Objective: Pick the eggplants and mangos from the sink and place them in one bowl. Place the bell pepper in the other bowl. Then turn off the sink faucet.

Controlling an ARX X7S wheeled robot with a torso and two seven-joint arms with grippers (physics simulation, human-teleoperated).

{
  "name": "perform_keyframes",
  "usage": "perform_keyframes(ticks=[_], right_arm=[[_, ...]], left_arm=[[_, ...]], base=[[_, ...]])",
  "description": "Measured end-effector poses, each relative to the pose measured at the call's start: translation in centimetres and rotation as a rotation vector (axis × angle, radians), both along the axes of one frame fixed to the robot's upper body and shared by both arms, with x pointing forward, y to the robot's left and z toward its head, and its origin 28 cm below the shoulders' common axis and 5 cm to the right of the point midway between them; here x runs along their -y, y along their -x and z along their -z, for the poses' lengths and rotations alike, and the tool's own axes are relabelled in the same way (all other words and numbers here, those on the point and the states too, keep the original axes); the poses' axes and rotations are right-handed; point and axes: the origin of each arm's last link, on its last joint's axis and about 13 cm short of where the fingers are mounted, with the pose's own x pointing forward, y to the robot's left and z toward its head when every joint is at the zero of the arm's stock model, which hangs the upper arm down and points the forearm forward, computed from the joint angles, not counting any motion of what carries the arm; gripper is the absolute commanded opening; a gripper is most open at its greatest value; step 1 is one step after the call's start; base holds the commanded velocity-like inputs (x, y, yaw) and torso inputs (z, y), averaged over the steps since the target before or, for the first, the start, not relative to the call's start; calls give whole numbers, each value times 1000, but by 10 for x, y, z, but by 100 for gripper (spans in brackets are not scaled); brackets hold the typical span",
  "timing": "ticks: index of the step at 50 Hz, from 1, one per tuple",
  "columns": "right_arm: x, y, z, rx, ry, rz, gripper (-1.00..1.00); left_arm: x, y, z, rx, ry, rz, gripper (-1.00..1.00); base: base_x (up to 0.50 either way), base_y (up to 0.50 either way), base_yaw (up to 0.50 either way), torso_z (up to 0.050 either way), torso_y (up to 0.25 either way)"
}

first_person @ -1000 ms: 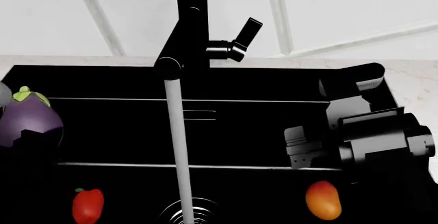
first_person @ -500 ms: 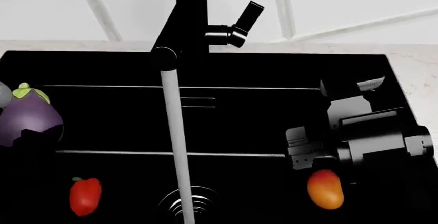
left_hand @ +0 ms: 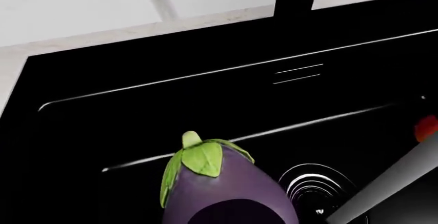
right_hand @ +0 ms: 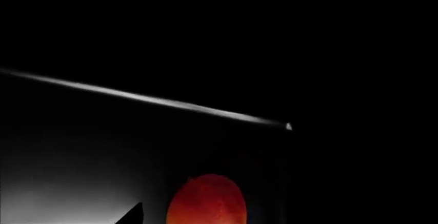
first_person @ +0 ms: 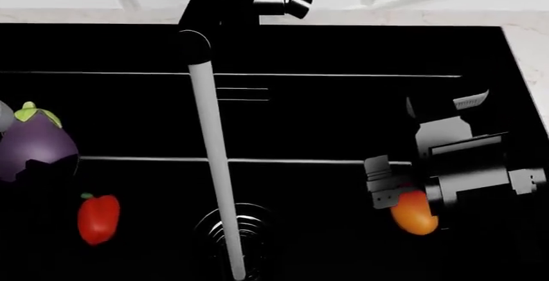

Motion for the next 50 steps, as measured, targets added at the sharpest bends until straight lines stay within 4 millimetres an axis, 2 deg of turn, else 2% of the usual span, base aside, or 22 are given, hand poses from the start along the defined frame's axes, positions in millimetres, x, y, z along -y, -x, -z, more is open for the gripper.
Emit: perform_keyframes(ticks=[25,31,32,50], right_arm=[[1,1,2,6,-40,20,100],[1,1,2,10,-53,25,100],[1,1,2,11,-54,25,-100],[-2,3,-2,22,-69,33,-100]], left_arm=[[-1,1,1,-2,4,-7,-100],[-1,1,1,1,14,-17,-100],[-1,0,1,1,16,-19,-100],[-3,0,2,0,39,-39,-100]], base=[[0,0,0,2,-139],[-2,0,-1,0,0],[0,0,0,0,0],[0,0,-1,0,0]])
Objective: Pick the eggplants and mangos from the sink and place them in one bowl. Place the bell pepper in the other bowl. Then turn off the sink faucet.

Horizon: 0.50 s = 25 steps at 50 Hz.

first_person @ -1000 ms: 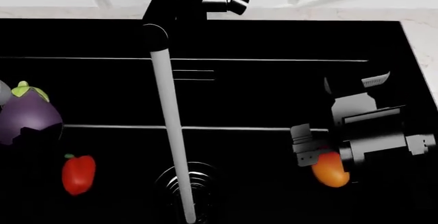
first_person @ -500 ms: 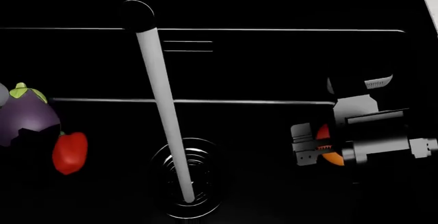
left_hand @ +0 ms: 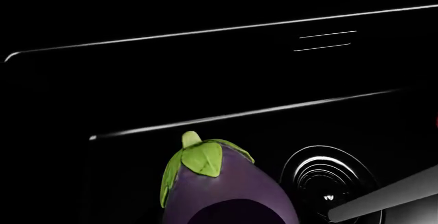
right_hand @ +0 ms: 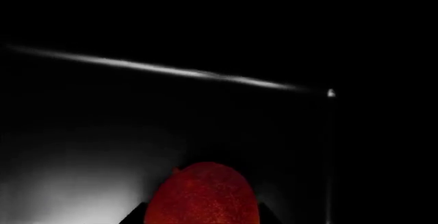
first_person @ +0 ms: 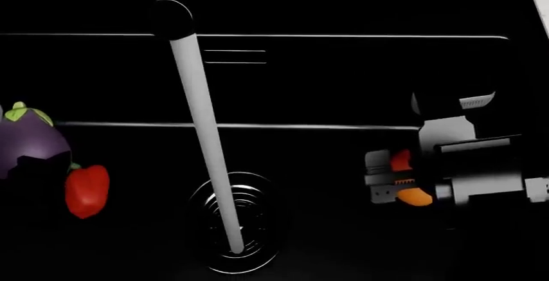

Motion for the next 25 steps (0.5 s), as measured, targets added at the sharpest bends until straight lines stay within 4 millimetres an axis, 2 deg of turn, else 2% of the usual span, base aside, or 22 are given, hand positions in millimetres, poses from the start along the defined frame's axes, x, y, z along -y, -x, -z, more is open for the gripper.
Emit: perform_keyframes(ticks=[8,25], right_arm=[[-8,6,-10,19,-8,-46,-100],[-39,27,-51,84,-10,-243,-100]], left_arm=[[-1,-1,2,-4,7,-5,-100],[-1,-4,5,-5,15,-8,-100]], base=[[0,0,0,0,0],[0,0,0,0,0]])
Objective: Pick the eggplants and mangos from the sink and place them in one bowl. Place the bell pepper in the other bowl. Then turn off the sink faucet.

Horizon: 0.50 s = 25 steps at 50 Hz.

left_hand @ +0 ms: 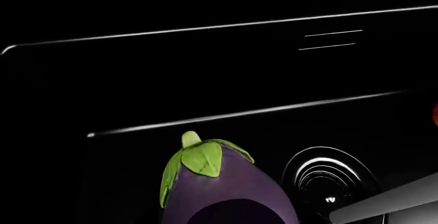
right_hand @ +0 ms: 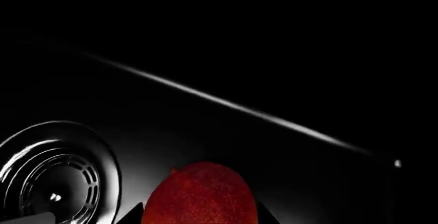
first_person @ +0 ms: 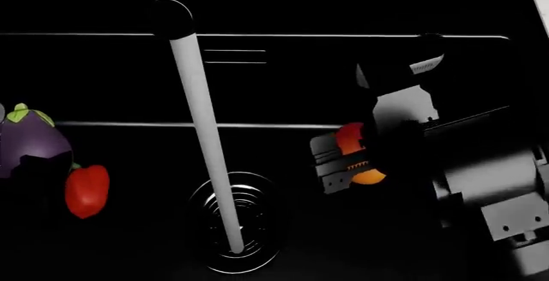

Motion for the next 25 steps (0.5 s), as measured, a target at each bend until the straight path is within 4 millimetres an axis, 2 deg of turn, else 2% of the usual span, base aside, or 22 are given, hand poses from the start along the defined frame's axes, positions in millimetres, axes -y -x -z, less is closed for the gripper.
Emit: perform_keyframes(ticks=[6,15,25], right_arm=[[-4,14,-15,39,14,-53,-100],[-9,48,-38,133,8,-96,-100],[-7,79,-46,224,33,-102,-100]], left_arm=[[0,-1,0,4,6,3,-100],[0,-7,-3,24,5,25,-100],[4,-11,-5,45,7,55,-100]], base=[[0,0,0,0,0],[0,0,0,0,2],[0,0,0,1,124]])
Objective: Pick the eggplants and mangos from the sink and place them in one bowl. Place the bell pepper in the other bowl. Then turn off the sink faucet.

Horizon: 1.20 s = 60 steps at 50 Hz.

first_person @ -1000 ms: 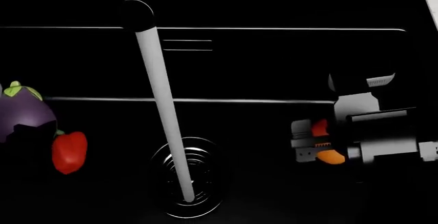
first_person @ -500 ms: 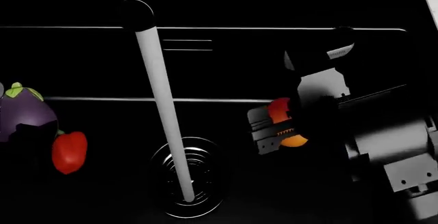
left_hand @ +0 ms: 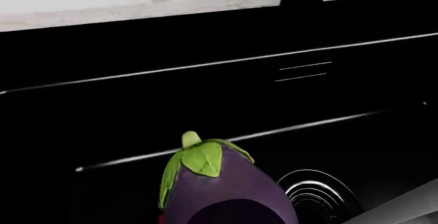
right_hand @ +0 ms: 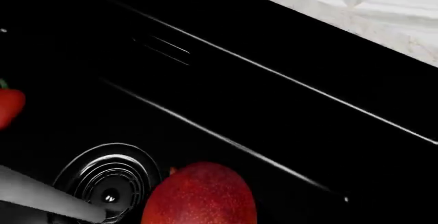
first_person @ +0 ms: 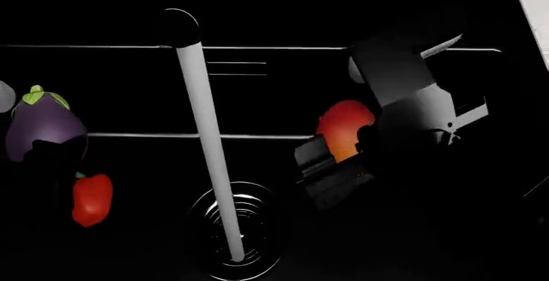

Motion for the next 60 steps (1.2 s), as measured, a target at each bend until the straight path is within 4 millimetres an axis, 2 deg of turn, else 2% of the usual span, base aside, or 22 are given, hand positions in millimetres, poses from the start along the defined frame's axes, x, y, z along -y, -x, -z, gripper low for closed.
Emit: perform_keyframes(ticks=[11,22,60], right_arm=[[3,20,0,106,15,53,-100],[5,31,1,155,6,90,-100],[10,40,9,231,-51,159,-100]], left_arm=[[5,-3,-1,22,12,29,-100],[6,-2,-2,38,9,42,-100],[10,-3,3,88,-3,72,-100]], base=[[0,0,0,2,125],[1,0,0,1,125],[1,0,0,3,125]])
